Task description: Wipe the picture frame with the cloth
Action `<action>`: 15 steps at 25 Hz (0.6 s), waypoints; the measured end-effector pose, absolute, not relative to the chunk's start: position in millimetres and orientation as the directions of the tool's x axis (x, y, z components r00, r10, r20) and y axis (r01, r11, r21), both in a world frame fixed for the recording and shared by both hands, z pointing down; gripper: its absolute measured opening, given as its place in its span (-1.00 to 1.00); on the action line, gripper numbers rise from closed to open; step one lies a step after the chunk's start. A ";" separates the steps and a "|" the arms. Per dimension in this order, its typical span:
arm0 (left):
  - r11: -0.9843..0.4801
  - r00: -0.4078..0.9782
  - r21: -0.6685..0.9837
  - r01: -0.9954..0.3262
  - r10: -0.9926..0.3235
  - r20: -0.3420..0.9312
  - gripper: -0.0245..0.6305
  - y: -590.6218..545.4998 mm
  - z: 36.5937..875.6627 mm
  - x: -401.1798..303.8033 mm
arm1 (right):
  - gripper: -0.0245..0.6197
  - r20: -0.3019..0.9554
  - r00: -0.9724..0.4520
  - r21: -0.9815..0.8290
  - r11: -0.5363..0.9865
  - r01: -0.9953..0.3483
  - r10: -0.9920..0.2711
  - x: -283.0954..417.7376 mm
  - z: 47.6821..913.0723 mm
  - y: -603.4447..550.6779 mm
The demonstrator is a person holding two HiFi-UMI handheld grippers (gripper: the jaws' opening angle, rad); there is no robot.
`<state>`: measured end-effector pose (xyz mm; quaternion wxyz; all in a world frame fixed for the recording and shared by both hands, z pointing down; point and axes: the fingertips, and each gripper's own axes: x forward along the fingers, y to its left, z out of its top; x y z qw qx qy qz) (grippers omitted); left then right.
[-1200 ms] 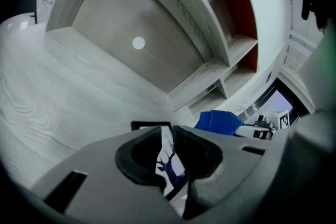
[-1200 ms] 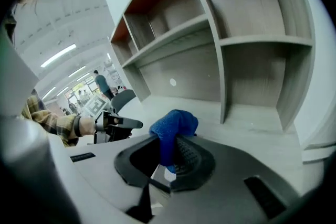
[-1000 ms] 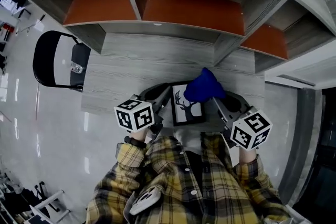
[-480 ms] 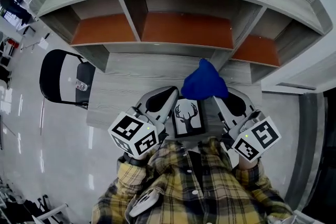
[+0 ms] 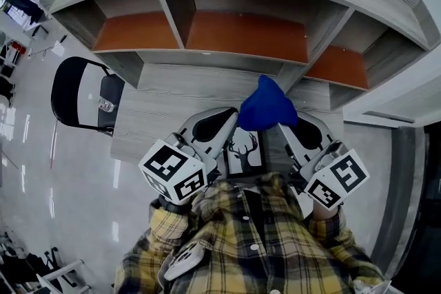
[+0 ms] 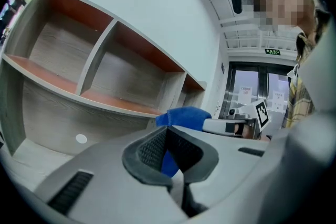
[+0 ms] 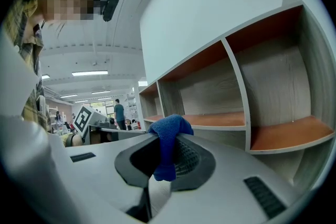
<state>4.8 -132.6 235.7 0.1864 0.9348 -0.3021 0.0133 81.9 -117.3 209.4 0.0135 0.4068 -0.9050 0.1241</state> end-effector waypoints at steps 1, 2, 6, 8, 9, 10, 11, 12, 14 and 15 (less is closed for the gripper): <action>-0.746 0.815 0.340 -0.572 -0.563 0.137 -0.91 -133.7 235.5 3.8 | -0.80 0.124 -0.670 -0.213 0.640 -0.738 -0.732 81.4 209.4 -118.3; -0.744 0.813 0.339 -0.575 -0.566 0.137 -0.91 -134.7 235.4 2.9 | -0.80 0.124 -0.671 -0.213 0.641 -0.737 -0.731 80.9 209.4 -119.3; -0.743 0.810 0.334 -0.580 -0.570 0.136 -0.91 -137.5 234.3 2.1 | -0.80 0.129 -0.680 -0.212 0.649 -0.730 -0.722 78.9 212.0 -122.1; -0.743 0.810 0.334 -0.580 -0.570 0.139 -0.91 -138.9 234.6 1.5 | -0.80 0.131 -0.680 -0.214 0.649 -0.730 -0.721 78.4 213.2 -123.4; -0.742 0.809 0.333 -0.581 -0.570 0.141 -0.91 -139.7 235.0 1.1 | -0.80 0.131 -0.679 -0.216 0.648 -0.731 -0.722 78.5 213.6 -124.0; -0.742 0.809 0.333 -0.582 -0.570 0.143 -0.91 -140.4 235.4 1.0 | -0.80 0.131 -0.677 -0.218 0.646 -0.732 -0.724 78.9 214.0 -124.7; -0.742 0.809 0.332 -0.582 -0.570 0.145 -0.91 -141.0 235.6 1.2 | -0.80 0.132 -0.676 -0.220 0.643 -0.733 -0.725 79.5 214.5 -125.3; -0.742 0.809 0.331 -0.582 -0.569 0.146 -0.91 -141.6 235.8 1.4 | -0.80 0.134 -0.674 -0.222 0.641 -0.734 -0.726 80.3 215.2 -126.0; -0.743 0.809 0.331 -0.582 -0.569 0.148 -0.91 -142.5 236.0 1.6 | -0.80 0.139 -0.673 -0.224 0.639 -0.736 -0.727 81.4 216.6 -127.0; -0.743 0.810 0.331 -0.582 -0.567 0.150 -0.91 -142.9 236.3 1.8 | -0.80 0.141 -0.672 -0.224 0.638 -0.737 -0.727 81.7 217.0 -127.2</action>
